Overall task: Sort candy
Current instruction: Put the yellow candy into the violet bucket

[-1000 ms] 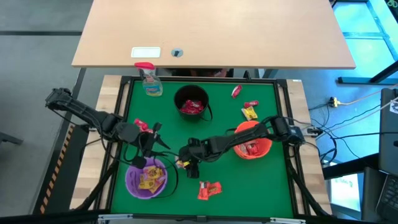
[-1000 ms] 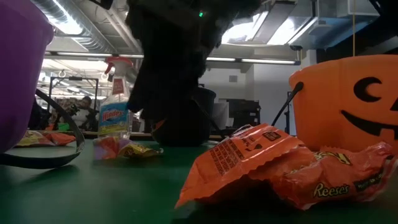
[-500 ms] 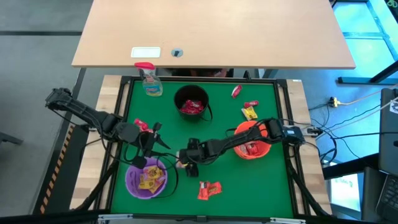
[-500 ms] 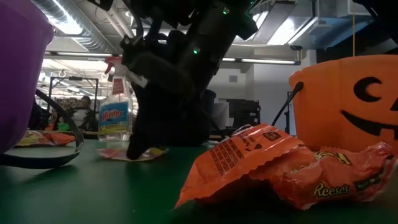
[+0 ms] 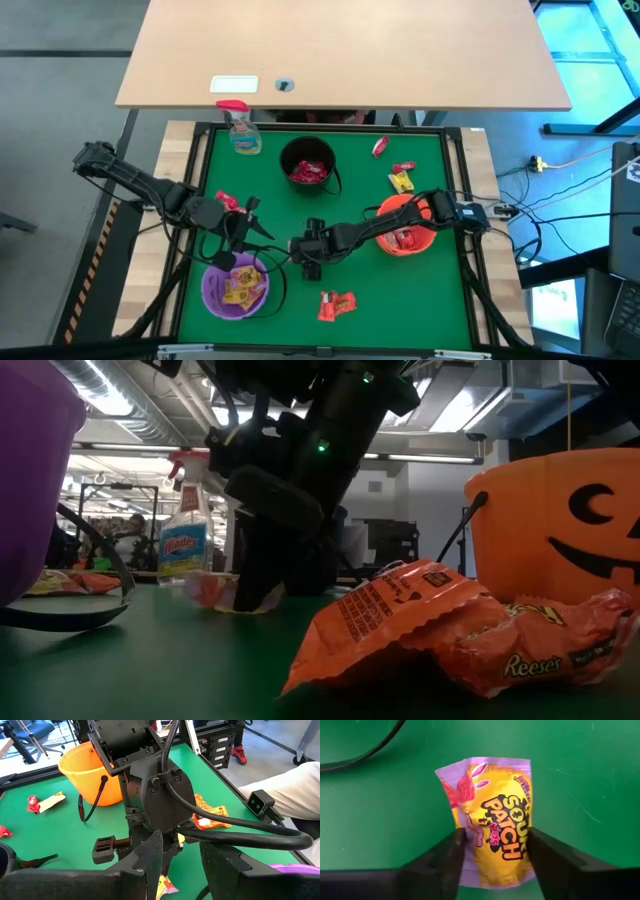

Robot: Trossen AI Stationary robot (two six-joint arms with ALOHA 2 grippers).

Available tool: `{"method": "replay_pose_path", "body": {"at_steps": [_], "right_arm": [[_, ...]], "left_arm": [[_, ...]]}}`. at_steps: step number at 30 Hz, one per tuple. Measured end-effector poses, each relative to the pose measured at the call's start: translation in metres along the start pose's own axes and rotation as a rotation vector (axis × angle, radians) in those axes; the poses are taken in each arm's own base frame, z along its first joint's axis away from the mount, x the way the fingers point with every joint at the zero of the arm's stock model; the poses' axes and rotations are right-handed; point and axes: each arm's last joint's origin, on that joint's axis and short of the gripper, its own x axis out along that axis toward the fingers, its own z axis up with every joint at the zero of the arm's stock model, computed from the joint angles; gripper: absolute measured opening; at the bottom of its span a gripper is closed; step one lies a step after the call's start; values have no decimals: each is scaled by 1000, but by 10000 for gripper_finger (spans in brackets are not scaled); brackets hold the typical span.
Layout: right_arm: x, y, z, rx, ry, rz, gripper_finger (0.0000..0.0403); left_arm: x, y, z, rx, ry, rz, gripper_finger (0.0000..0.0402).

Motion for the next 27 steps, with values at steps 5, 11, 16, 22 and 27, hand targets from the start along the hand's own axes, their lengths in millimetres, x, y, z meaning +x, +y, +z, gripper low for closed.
{"method": "replay_pose_path", "body": {"at_steps": [5,11,16,22,27], "right_arm": [[-1,-1,-1,-1,13,13,117],[-14,-3,2,-10,66,1,52],[-40,-7,12,-14,68,-44,42],[-71,-13,19,14,63,-112,59],[-92,-16,23,38,24,-140,61]], "left_arm": [[0,0,0,0,0,1,122],[0,0,0,0,0,1,122],[0,0,0,0,3,2,122],[0,1,-2,3,18,23,122],[0,2,-3,0,29,61,122]]}}
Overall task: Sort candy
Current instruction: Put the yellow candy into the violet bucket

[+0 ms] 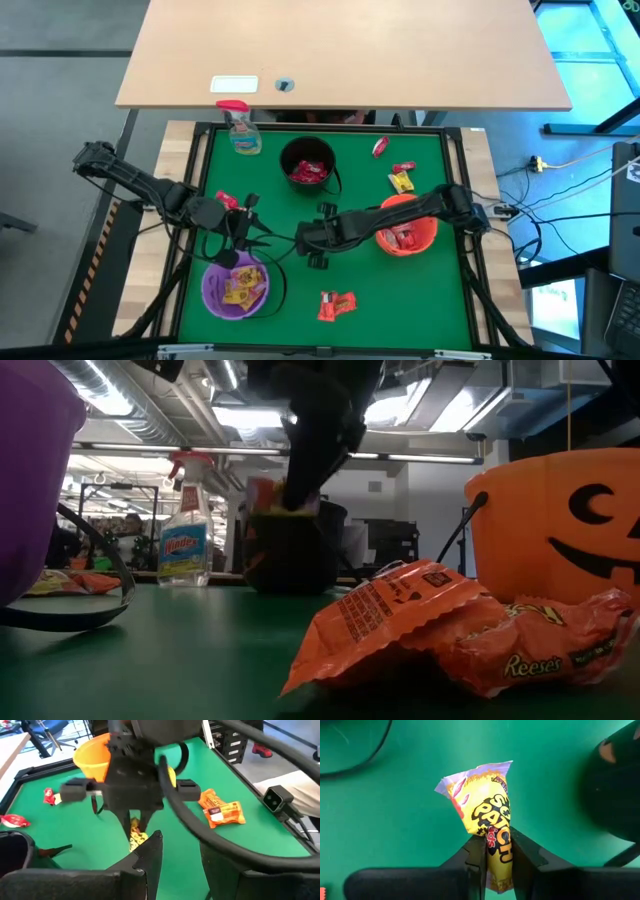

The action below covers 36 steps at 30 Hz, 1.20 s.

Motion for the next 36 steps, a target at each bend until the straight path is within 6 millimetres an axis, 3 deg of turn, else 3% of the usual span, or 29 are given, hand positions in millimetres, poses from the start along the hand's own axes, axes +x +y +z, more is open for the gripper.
{"method": "replay_pose_path", "body": {"at_steps": [7,26,36], "right_arm": [[-12,-4,2,9,-26,-2,62],[-12,-5,3,13,-32,1,62],[-31,-10,6,27,-74,16,62]], "left_arm": [[0,0,0,-13,-3,12,122],[2,0,4,-21,-43,20,122],[2,2,4,29,-40,84,122]]}}
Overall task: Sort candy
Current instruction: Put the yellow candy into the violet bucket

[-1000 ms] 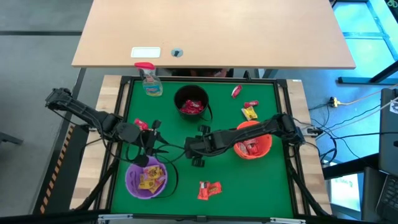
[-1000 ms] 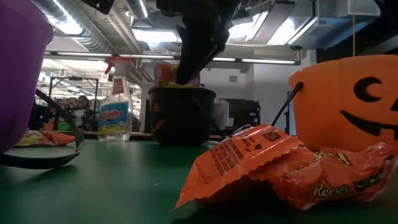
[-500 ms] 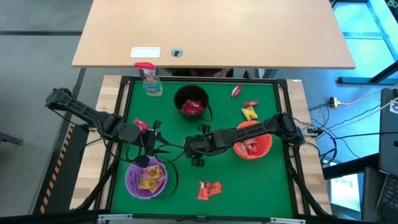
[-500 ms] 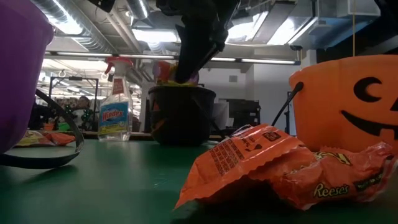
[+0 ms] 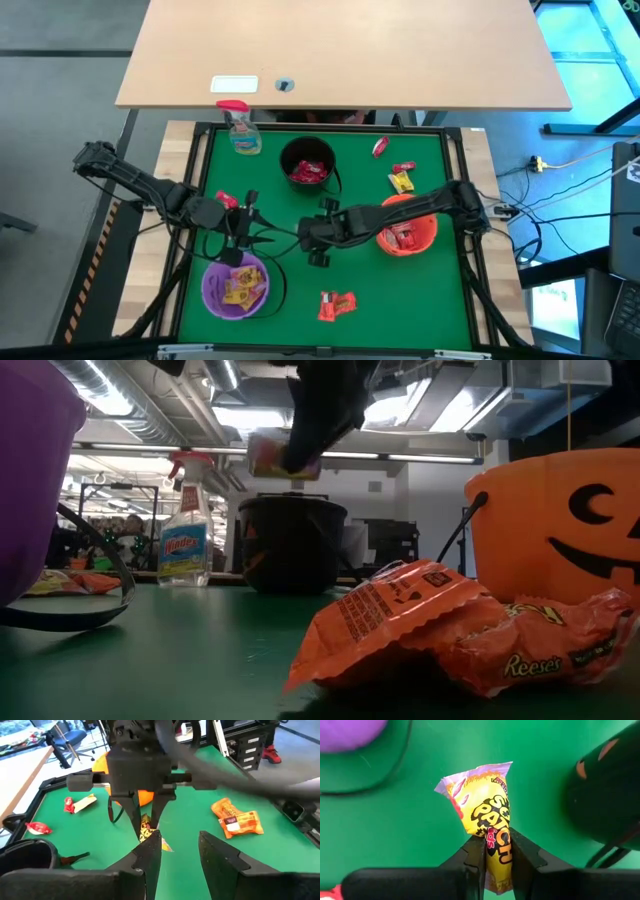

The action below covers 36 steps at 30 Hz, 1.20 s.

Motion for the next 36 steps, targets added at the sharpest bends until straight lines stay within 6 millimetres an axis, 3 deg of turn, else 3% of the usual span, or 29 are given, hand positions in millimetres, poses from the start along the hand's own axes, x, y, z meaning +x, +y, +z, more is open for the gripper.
{"method": "replay_pose_path", "body": {"at_steps": [8,30,36], "right_arm": [[-15,-2,9,6,-90,31,62],[-16,2,17,-2,-156,126,62],[-16,3,17,-4,-152,154,62]], "left_arm": [[7,-1,1,55,-1,36,122],[48,-12,-18,153,153,58,122],[52,-10,-21,167,178,161,122]]}}
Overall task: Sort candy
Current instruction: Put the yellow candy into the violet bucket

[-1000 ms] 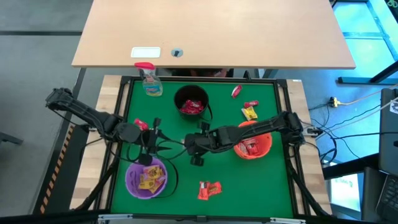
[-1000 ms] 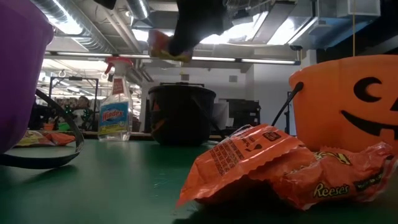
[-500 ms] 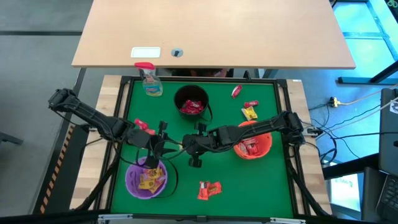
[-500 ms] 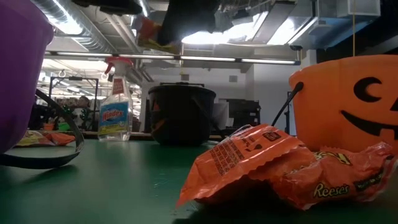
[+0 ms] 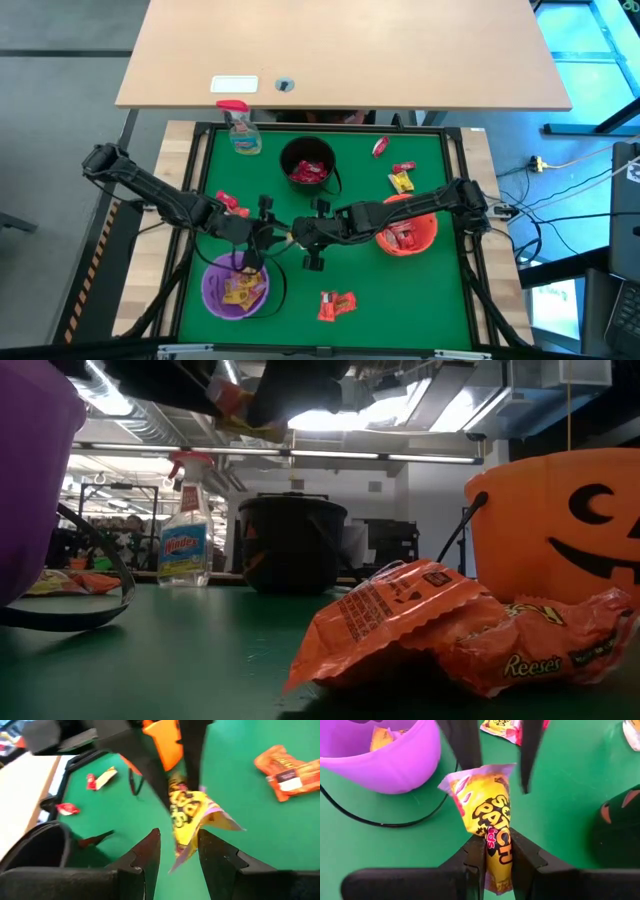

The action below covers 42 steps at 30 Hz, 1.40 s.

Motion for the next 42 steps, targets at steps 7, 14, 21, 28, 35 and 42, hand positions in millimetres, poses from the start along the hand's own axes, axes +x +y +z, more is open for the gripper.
{"method": "replay_pose_path", "body": {"at_steps": [7,14,21,28,35,42], "right_arm": [[0,0,0,0,0,0,62],[0,0,0,1,-4,4,62],[0,0,1,2,-9,12,62],[0,1,-1,-2,15,40,69],[-1,3,-7,-16,75,41,153],[-12,0,-10,33,112,39,237]], "left_arm": [[0,0,2,39,-17,-9,94],[0,-2,2,42,-31,-70,9],[0,-2,2,53,-33,-75,0],[0,-2,2,61,-34,-77,0],[-9,1,3,63,-52,-78,0],[-28,5,3,51,-39,-97,0]]}}
